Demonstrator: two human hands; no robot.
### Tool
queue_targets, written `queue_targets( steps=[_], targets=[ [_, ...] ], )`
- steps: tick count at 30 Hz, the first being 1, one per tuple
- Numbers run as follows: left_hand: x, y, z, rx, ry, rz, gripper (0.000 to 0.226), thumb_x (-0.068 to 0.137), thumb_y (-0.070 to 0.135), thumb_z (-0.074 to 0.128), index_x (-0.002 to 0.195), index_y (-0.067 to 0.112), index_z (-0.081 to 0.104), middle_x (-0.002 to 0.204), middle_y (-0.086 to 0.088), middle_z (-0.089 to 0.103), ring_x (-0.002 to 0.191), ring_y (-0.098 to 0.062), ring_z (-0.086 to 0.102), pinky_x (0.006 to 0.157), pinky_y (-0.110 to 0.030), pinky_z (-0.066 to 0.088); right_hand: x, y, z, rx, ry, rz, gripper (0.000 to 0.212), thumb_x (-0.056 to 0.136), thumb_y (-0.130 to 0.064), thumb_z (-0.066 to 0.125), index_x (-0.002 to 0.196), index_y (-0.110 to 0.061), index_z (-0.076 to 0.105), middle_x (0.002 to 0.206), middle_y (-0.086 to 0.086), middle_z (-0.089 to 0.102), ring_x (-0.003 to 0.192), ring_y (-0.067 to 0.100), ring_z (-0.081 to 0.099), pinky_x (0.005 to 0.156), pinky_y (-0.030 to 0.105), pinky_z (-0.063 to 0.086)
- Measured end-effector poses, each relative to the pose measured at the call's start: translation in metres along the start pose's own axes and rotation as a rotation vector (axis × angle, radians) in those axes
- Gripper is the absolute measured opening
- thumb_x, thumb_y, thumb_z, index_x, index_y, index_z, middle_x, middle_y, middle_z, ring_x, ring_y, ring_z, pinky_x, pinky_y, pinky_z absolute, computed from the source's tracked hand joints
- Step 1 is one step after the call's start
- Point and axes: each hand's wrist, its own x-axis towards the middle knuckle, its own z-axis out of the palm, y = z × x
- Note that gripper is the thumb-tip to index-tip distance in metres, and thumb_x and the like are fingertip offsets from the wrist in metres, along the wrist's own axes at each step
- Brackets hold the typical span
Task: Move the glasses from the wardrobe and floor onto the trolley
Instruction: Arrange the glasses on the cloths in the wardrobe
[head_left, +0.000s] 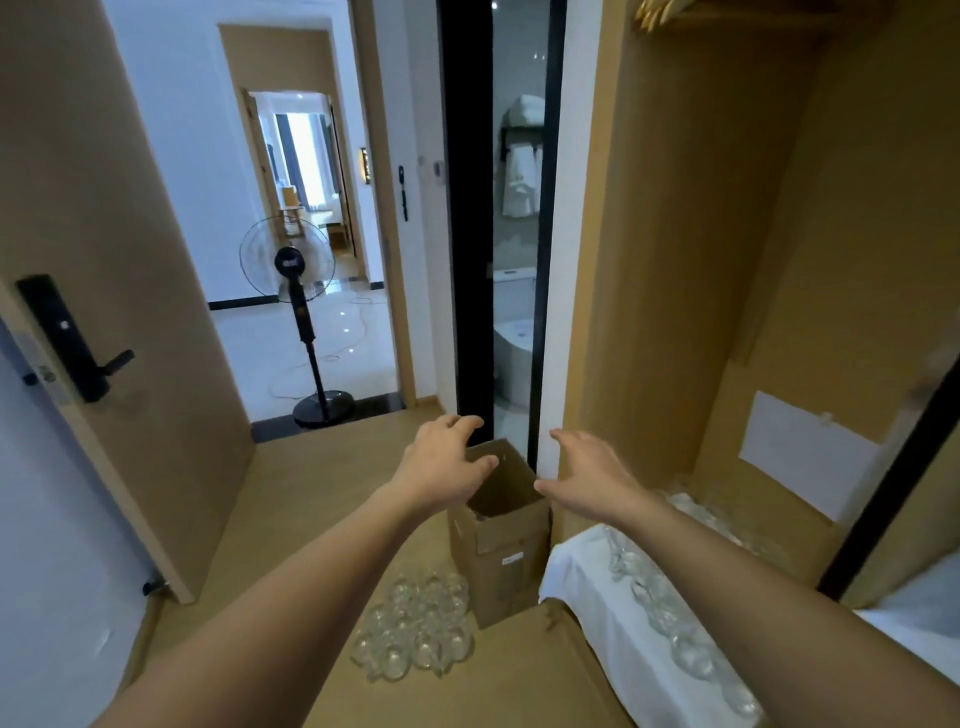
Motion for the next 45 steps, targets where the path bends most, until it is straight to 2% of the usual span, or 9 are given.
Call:
queue_targets(
  steps=[4, 9, 12, 16, 22, 30, 34, 41, 45],
  targets=[
    [0.055, -0.018, 0.026, -0.035, -0.123, 0.059, 0.064, 0.095, 0.047, 0.061, 0.152, 0.027, 0.040, 0.153, -0.002, 0.043, 0.142, -0.026, 0.037, 0.114, -0.048, 0.041, 0.029, 0.016, 0.016, -0.021, 0.040, 0.179, 0.082, 0.089, -0.050, 0.069, 0.156, -0.026, 0.030, 0.162, 0.001, 0.033, 0.147, 0.029, 0.032, 0.115, 0.048, 0.036],
    [0.097, -0.025, 0.077, -0.042, -0.270, 0.143, 0.063, 0.093, 0.047, 0.061, 0.150, 0.026, 0.043, 0.153, -0.002, 0.044, 0.140, -0.026, 0.040, 0.114, -0.046, 0.040, 0.037, 0.054, 0.045, -0.019, 0.071, 0.375, 0.075, 0.089, -0.049, 0.066, 0.153, -0.022, 0.037, 0.158, 0.005, 0.039, 0.142, 0.029, 0.038, 0.113, 0.040, 0.037],
    [0.114, -0.024, 0.108, -0.040, -0.368, 0.194, 0.064, 0.093, 0.048, 0.061, 0.150, 0.024, 0.043, 0.152, -0.003, 0.044, 0.137, -0.026, 0.043, 0.112, -0.041, 0.041, 0.033, 0.082, 0.058, -0.015, 0.034, 0.476, 0.080, 0.090, -0.048, 0.065, 0.157, -0.021, 0.031, 0.161, 0.004, 0.034, 0.146, 0.028, 0.033, 0.116, 0.038, 0.034],
    [0.137, -0.015, 0.148, -0.056, -0.463, 0.231, 0.062, 0.095, 0.050, 0.060, 0.149, 0.025, 0.044, 0.153, -0.003, 0.044, 0.138, -0.027, 0.042, 0.114, -0.045, 0.040, 0.032, 0.122, 0.073, 0.003, 0.007, 0.600, 0.082, 0.090, -0.049, 0.067, 0.157, -0.022, 0.030, 0.160, 0.005, 0.035, 0.145, 0.028, 0.035, 0.116, 0.036, 0.035],
    [0.180, -0.001, 0.202, 0.001, -0.545, 0.265, 0.061, 0.099, 0.048, 0.056, 0.152, 0.025, 0.039, 0.158, -0.003, 0.038, 0.144, -0.027, 0.036, 0.118, -0.042, 0.036, 0.055, 0.187, 0.095, 0.066, 0.024, 0.722, 0.079, 0.091, -0.048, 0.066, 0.157, -0.020, 0.030, 0.159, 0.004, 0.037, 0.145, 0.028, 0.036, 0.114, 0.035, 0.036],
    [0.256, 0.011, 0.274, 0.073, -0.693, 0.296, 0.061, 0.098, 0.047, 0.058, 0.150, 0.019, 0.044, 0.151, -0.004, 0.047, 0.132, -0.025, 0.050, 0.108, -0.037, 0.043, 0.097, 0.257, 0.117, 0.221, 0.035, 0.843, 0.069, 0.092, -0.045, 0.066, 0.151, -0.018, 0.041, 0.149, 0.006, 0.050, 0.136, 0.026, 0.047, 0.109, 0.029, 0.036],
    [0.284, 0.020, 0.315, 0.039, -0.750, 0.278, 0.063, 0.095, 0.046, 0.061, 0.150, 0.020, 0.044, 0.153, -0.003, 0.045, 0.125, -0.024, 0.056, 0.107, -0.035, 0.043, 0.111, 0.292, 0.124, 0.244, -0.007, 0.911, 0.075, 0.092, -0.046, 0.066, 0.154, -0.015, 0.037, 0.153, 0.007, 0.046, 0.140, 0.025, 0.043, 0.112, 0.027, 0.034],
    [0.318, 0.020, 0.374, -0.011, -0.856, 0.305, 0.062, 0.094, 0.043, 0.064, 0.149, 0.024, 0.045, 0.151, 0.000, 0.046, 0.135, -0.018, 0.047, 0.104, -0.022, 0.035, 0.130, 0.326, 0.141, 0.222, -0.054, 1.039, 0.078, 0.093, -0.053, 0.063, 0.155, -0.018, 0.030, 0.154, 0.002, 0.044, 0.140, 0.018, 0.043, 0.113, 0.025, 0.032],
    [0.345, 0.014, 0.409, -0.011, -0.918, 0.319, 0.060, 0.093, 0.040, 0.067, 0.147, 0.021, 0.049, 0.146, -0.004, 0.052, 0.128, -0.023, 0.054, 0.100, -0.025, 0.040, 0.146, 0.334, 0.160, 0.294, -0.037, 1.143, 0.077, 0.093, -0.049, 0.064, 0.155, -0.018, 0.031, 0.156, 0.004, 0.041, 0.142, 0.020, 0.040, 0.114, 0.026, 0.030]
  ],
)
